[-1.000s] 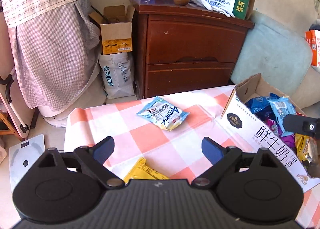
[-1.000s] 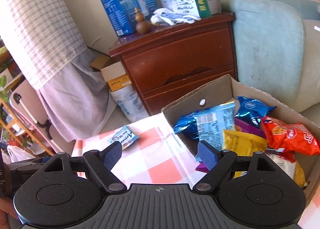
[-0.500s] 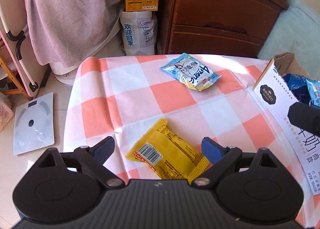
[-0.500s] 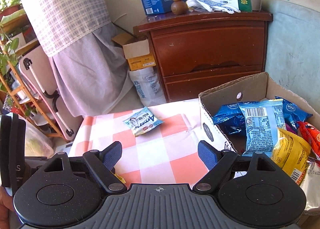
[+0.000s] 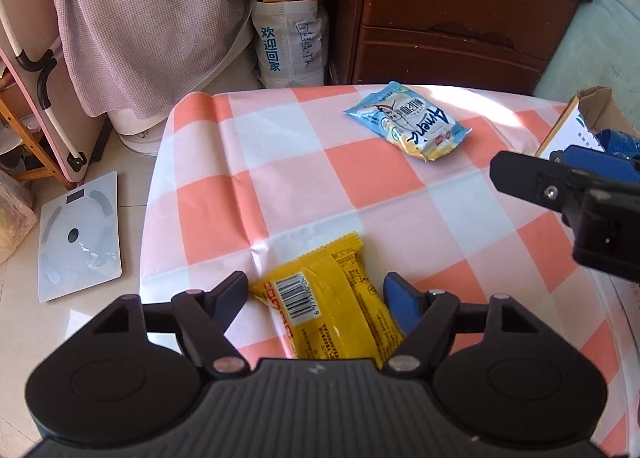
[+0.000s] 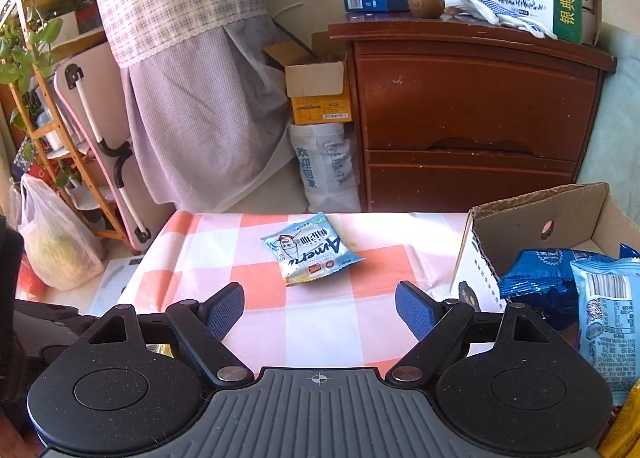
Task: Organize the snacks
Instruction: 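Grasp the light blue Amerio bag with the right tool while the left tool grasps the yellow barcode bag, then lift and carry the Amerio and yellow barcode bags over the box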
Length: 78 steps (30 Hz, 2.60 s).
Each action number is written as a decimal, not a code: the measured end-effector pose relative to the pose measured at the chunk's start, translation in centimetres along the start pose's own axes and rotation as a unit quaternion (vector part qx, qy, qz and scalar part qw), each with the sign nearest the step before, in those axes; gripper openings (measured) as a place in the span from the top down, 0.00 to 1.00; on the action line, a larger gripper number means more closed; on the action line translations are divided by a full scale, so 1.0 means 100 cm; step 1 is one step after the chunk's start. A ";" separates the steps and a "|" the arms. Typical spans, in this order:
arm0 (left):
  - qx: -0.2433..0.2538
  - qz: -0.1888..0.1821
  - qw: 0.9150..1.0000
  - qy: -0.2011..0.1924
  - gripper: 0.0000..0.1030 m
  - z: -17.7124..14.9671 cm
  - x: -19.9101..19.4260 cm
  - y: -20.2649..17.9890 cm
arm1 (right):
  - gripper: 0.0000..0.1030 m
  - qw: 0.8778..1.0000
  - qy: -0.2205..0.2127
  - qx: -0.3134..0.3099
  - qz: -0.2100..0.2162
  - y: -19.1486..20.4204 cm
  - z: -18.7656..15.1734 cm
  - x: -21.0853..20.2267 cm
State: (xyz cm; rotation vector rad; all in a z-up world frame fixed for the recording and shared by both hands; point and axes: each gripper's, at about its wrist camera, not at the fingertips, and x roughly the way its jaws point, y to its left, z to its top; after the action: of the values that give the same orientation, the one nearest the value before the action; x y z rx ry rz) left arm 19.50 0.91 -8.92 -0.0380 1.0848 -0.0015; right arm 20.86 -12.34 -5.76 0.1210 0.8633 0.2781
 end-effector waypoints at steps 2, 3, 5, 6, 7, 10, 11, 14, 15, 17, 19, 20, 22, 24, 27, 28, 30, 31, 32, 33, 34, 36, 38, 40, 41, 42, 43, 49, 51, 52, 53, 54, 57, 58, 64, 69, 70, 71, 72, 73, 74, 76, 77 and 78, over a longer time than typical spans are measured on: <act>-0.006 -0.006 1.000 -0.001 0.35 0.002 -0.001 0.006 | 0.19 1.000 0.009 -0.003 0.004 0.001 0.002 0.012; -0.009 -0.008 1.000 0.000 0.35 0.002 -0.001 0.008 | 0.19 1.000 0.011 -0.007 0.004 0.003 0.003 0.017; -0.015 -0.012 1.000 0.002 0.35 0.003 -0.002 0.011 | 0.19 1.000 0.015 -0.019 0.007 0.006 0.005 0.027; -0.018 -0.014 1.000 0.003 0.34 0.004 -0.003 0.012 | 0.19 1.000 0.016 -0.024 0.009 0.008 0.006 0.032; -0.020 -0.019 1.000 0.003 0.33 0.004 -0.004 0.013 | 0.19 0.999 0.016 -0.025 0.012 0.008 0.007 0.036; -0.021 -0.021 1.000 -0.009 0.25 0.007 -0.009 0.014 | 0.18 0.999 0.015 -0.023 0.021 0.008 0.009 0.049; -0.019 -0.016 1.000 -0.013 0.24 0.007 -0.011 0.013 | 0.18 0.999 0.014 -0.022 0.022 0.008 0.011 0.054; -0.024 -0.005 1.000 -0.010 0.22 0.010 -0.011 0.014 | 0.18 0.999 0.016 -0.023 0.017 0.010 0.013 0.068; -0.031 -0.007 0.999 -0.005 0.21 0.010 -0.011 0.015 | 0.18 0.999 0.017 -0.027 0.016 0.011 0.014 0.072; -0.046 -0.009 0.999 0.007 0.21 0.011 -0.009 0.019 | 0.18 0.999 0.018 -0.043 0.014 0.015 0.016 0.081; -0.058 -0.004 0.998 0.022 0.21 0.010 -0.005 0.022 | 0.17 0.998 0.021 -0.053 0.012 0.017 0.017 0.089; -0.063 0.000 0.998 0.028 0.21 0.009 -0.003 0.023 | 0.17 0.998 0.022 -0.052 0.011 0.016 0.018 0.093; -0.072 0.007 0.997 0.038 0.21 0.007 -0.001 0.025 | 0.17 0.999 0.022 -0.049 0.007 0.014 0.019 0.101; -0.078 0.010 0.996 0.042 0.21 0.006 -0.002 0.027 | 0.17 0.999 0.026 -0.045 0.003 0.013 0.019 0.108; -0.081 0.003 0.996 0.042 0.21 0.004 -0.005 0.028 | 0.23 0.998 0.031 -0.054 0.001 0.014 0.016 0.112; -0.078 0.001 0.996 0.041 0.21 0.003 -0.006 0.027 | 0.31 0.997 0.031 -0.066 -0.003 0.017 0.016 0.112; -0.071 -0.002 0.997 0.039 0.21 0.003 -0.008 0.024 | 0.39 0.997 0.033 -0.071 0.006 0.019 0.016 0.109; -0.068 -0.003 0.997 0.039 0.21 0.002 -0.009 0.024 | 0.41 0.997 0.035 -0.072 0.004 0.020 0.016 0.107; -0.067 -0.004 0.997 0.040 0.21 0.002 -0.010 0.023 | 0.43 0.997 0.037 -0.073 0.000 0.021 0.016 0.104; -0.067 -0.004 0.997 0.040 0.20 0.002 -0.011 0.024 | 0.43 0.997 0.038 -0.073 -0.002 0.022 0.015 0.102; -0.067 -0.004 0.997 0.040 0.20 0.001 -0.012 0.024 | 0.45 0.997 0.040 -0.071 -0.002 0.022 0.013 0.099; -0.063 -0.006 0.997 0.043 0.18 0.000 -0.013 0.026 | 0.45 0.997 0.044 -0.062 -0.002 0.021 0.008 0.092; -0.062 -0.004 0.997 0.048 0.17 -0.002 -0.012 0.027 | 0.45 0.997 0.053 -0.053 -0.006 0.019 0.003 0.081; -0.061 -0.003 0.997 0.050 0.17 -0.006 -0.011 0.028 | 0.45 0.997 0.061 -0.050 -0.021 0.019 -0.003 0.069; -0.057 -0.003 0.997 0.050 0.17 -0.007 -0.011 0.027 | 0.45 0.996 0.068 -0.047 -0.028 0.018 -0.006 0.065; -0.049 -0.001 0.997 0.052 0.17 -0.009 -0.008 0.025 | 0.45 0.995 0.079 -0.040 -0.035 0.015 -0.010 0.060; -0.044 0.004 0.998 0.051 0.17 -0.010 -0.007 0.024 | 0.45 0.995 0.084 -0.034 -0.041 0.013 -0.015 0.054; -0.009 0.024 0.999 0.033 0.18 -0.017 -0.004 0.017 | 0.45 0.993 0.107 0.010 -0.058 0.005 -0.039 0.016; -0.013 0.017 0.999 0.028 0.24 -0.018 -0.005 0.016 | 0.45 0.992 0.110 0.030 -0.059 0.004 -0.046 0.007; -0.014 0.016 0.999 0.025 0.28 -0.019 -0.006 0.015 | 0.45 0.991 0.111 0.040 -0.060 0.004 -0.049 0.001; -0.010 0.014 1.000 0.020 0.32 -0.019 -0.008 0.013 | 0.45 0.990 0.114 0.047 -0.061 0.005 -0.052 -0.002; -0.007 0.011 1.000 0.017 0.39 -0.020 -0.009 0.011 | 0.45 0.989 0.116 0.058 -0.065 0.006 -0.054 -0.006; 0.004 0.009 1.000 0.010 0.53 -0.020 -0.012 0.007 | 0.45 0.987 0.115 0.087 -0.072 0.008 -0.061 -0.019; 0.006 0.008 1.000 0.008 0.54 -0.021 -0.013 0.006 | 0.45 0.986 0.113 0.096 -0.074 0.009 -0.063 -0.024; 0.007 -0.002 1.000 0.006 0.57 -0.021 -0.017 0.006 | 0.45 0.988 0.093 0.092 -0.086 0.014 -0.067 -0.041; 0.017 -0.002 1.000 -0.001 0.57 -0.019 -0.019 0.000 | 0.45 0.989 0.076 0.091 -0.086 0.009 -0.061 -0.046; 0.018 -0.003 1.000 -0.003 0.57 -0.019 -0.019 -0.001 | 0.45 0.989 0.074 0.089 -0.087 0.008 -0.060 -0.048; 0.019 -0.004 1.000 -0.004 0.57 -0.019 -0.020 -0.002 | 0.45 0.990 0.073 0.087 -0.088 0.008 -0.060 -0.048; 0.021 -0.004 1.000 -0.006 0.57 -0.019 -0.021 -0.004 | 0.45 0.990 0.073 0.085 -0.090 0.008 -0.060 -0.048; 0.023 -0.004 1.000 -0.007 0.57 -0.019 -0.021 -0.005 | 0.45 0.990 0.074 0.084 -0.090 0.009 -0.060 -0.048; 0.026 -0.004 1.000 -0.009 0.57 -0.019 -0.022 -0.006 | 0.45 0.990 0.074 0.084 -0.089 0.009 -0.059 -0.047; 0.028 -0.003 1.000 -0.012 0.57 -0.019 -0.023 -0.008 | 0.45 0.990 0.073 0.081 -0.086 0.009 -0.059 -0.048; 0.029 -0.003 0.999 -0.015 0.57 -0.019 -0.024 -0.008 | 0.45 0.991 0.071 0.079 -0.084 0.010 -0.058 -0.049; 0.029 -0.002 0.999 -0.017 0.57 -0.018 -0.026 -0.009 | 0.45 0.991 0.070 0.079 -0.082 0.010 -0.058 -0.049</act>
State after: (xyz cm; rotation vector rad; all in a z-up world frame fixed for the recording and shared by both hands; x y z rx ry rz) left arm 16.68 0.05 -7.48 0.0105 1.0492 -0.0361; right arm 13.22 -12.82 -5.66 0.1777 1.0282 0.0643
